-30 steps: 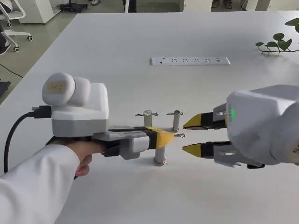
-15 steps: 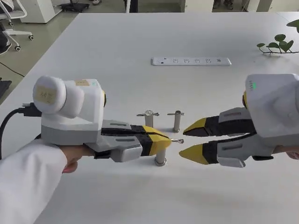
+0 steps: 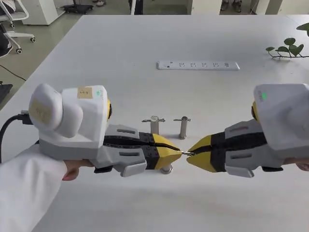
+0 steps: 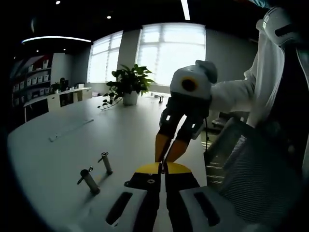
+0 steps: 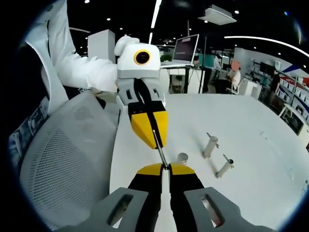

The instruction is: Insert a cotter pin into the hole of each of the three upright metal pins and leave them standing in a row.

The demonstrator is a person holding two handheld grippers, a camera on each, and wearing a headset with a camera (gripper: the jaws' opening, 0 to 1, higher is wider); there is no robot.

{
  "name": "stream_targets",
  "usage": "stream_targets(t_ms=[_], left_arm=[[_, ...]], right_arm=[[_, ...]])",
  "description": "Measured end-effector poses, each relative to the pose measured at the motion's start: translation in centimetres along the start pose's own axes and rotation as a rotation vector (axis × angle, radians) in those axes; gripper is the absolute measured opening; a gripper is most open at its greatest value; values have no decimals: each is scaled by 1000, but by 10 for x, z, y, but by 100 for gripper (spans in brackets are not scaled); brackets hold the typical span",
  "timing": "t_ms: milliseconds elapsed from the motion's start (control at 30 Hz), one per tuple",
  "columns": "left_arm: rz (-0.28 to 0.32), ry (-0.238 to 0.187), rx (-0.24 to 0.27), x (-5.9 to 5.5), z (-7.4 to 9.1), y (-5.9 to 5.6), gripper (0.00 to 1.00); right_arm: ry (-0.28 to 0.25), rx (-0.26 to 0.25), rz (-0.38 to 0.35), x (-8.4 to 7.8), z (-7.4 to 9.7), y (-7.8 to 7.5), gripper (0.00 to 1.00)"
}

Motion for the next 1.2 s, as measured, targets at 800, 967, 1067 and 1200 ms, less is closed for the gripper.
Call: stream_targets(t_ms=[800, 967, 1067, 1200], left_arm=[[26, 117, -51, -26, -6, -1, 2], [29, 108, -23, -28, -5, 3, 18], [21, 106, 26, -33, -3, 11, 23], [38, 103, 66, -39, -1, 15, 26]], right_arm=[[22, 85, -30, -5, 3, 15, 0], [20, 53, -48, -8, 3, 7, 0], [28, 19, -66, -14, 4, -2, 0], [45, 0, -81, -23, 3, -8, 0]])
Point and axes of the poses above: the centre of the closed fingertips' face, and the gripper's own axes: z roughly backward along the fingers, y roughly to its left, x roughly out of its top, the point moved 3 cm from there along z, roughly backward along the fingers, and after that the axes turned 8 degrees about z, right-handed, at the moved point
